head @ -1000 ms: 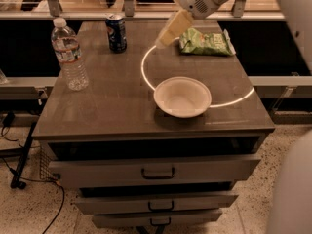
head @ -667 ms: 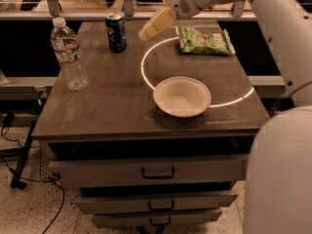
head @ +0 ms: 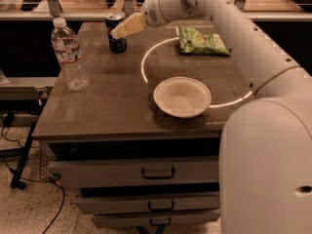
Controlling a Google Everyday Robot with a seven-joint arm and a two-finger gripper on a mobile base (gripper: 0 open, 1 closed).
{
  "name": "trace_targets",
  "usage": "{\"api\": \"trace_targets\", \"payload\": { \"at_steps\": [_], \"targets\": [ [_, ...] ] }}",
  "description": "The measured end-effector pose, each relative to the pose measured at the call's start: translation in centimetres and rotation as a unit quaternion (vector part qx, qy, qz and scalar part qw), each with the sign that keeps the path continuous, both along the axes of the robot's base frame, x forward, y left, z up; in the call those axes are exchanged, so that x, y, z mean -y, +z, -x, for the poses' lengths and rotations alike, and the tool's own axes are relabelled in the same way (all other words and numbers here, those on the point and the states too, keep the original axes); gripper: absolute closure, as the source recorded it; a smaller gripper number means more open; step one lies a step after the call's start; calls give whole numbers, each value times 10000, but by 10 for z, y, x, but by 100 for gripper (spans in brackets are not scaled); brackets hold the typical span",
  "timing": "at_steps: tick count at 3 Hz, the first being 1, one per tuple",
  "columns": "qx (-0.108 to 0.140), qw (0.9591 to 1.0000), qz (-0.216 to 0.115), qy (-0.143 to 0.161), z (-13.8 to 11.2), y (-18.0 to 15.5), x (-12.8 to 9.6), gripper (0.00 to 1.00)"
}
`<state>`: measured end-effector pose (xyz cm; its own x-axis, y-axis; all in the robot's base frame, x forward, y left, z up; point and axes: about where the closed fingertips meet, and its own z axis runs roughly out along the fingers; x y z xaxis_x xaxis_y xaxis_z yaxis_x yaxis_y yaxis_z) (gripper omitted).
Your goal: Place pepsi can into paper bowl
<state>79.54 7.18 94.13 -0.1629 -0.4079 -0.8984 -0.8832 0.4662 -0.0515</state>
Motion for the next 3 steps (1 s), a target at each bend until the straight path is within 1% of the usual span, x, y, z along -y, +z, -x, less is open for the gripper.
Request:
{"api": "trace_targets", "payload": {
  "at_steps": [1,2,3],
  "targets": [
    [-86,9994,-114,-327,-16,-21,-18,0],
    [-131,9983,-308,-470,-35,-40,-29,0],
    [-65,9971,-590,-475,-53,-43,-38,3]
  ]
}}
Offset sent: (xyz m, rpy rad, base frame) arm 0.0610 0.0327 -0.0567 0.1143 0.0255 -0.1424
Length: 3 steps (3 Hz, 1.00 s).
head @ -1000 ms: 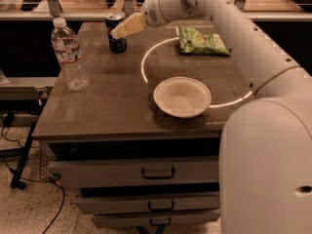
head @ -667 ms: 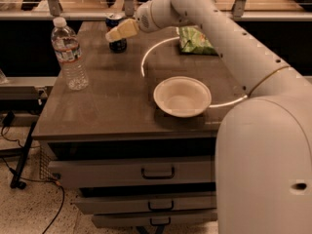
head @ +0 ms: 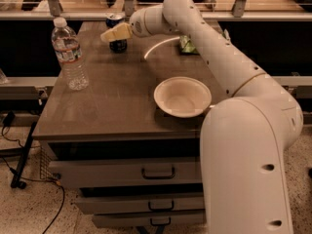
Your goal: Place pepsi can into paper bowl
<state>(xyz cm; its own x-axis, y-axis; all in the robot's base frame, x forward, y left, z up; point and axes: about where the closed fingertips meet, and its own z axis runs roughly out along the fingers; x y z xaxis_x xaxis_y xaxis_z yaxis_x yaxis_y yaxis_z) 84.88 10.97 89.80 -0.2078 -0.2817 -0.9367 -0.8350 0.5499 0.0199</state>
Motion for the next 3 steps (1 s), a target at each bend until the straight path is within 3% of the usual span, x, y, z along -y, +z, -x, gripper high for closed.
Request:
{"api": "trace_targets", "payload": {
  "at_steps": [1,3],
  "targets": [
    [101,9998,-148,-9,-7,1,-2,25],
    [102,9993,-343,140,16,13,6,87]
  ]
}}
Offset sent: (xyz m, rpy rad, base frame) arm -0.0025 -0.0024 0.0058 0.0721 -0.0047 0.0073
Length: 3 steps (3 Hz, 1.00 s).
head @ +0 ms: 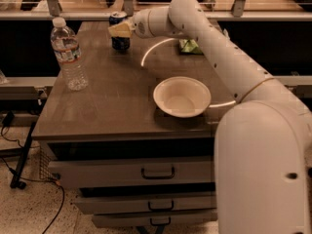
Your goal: Place pepsi can into paper bowl
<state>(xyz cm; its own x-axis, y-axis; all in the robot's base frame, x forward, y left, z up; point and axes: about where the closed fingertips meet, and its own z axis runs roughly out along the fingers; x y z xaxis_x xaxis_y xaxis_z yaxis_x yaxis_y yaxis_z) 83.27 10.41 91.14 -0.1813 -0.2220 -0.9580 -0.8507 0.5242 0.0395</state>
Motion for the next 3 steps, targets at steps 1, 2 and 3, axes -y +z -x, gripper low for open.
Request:
{"api": "trace_targets", "payload": {
  "at_steps": [1,2,3],
  "targets": [
    [380,9989,-18,269,32,28,13,100],
    [744,9957,-61,541,79,59,33,100],
    [829,9958,-133,363,138,75,86,100]
  ]
}}
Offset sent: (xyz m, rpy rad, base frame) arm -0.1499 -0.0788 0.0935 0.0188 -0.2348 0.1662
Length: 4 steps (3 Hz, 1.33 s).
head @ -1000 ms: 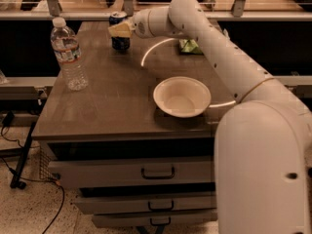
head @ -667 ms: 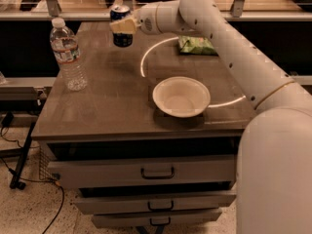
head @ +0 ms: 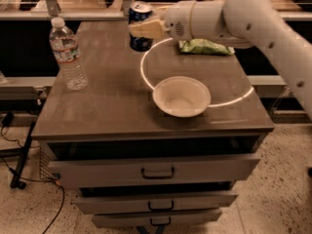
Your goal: Place pepsi can into paper bowl
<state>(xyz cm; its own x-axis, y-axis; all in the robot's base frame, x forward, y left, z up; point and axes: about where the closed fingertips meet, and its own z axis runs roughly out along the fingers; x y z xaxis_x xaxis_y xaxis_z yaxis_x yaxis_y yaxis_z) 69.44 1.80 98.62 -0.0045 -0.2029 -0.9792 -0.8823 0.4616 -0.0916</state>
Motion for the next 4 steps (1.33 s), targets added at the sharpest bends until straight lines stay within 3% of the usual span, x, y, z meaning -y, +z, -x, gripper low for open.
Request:
{"api": "trace_targets", "payload": {
  "at_steps": [1,2,3,4],
  "targets": [
    [-232,9987,65,-446,46,-12,66,100],
    [-442,9974,166,-539,74,-24,98,100],
    [-626,9964,346,-450,93,-33,117,100],
    [-746,9956,555,-127,116,-51,118,100]
  ]
}}
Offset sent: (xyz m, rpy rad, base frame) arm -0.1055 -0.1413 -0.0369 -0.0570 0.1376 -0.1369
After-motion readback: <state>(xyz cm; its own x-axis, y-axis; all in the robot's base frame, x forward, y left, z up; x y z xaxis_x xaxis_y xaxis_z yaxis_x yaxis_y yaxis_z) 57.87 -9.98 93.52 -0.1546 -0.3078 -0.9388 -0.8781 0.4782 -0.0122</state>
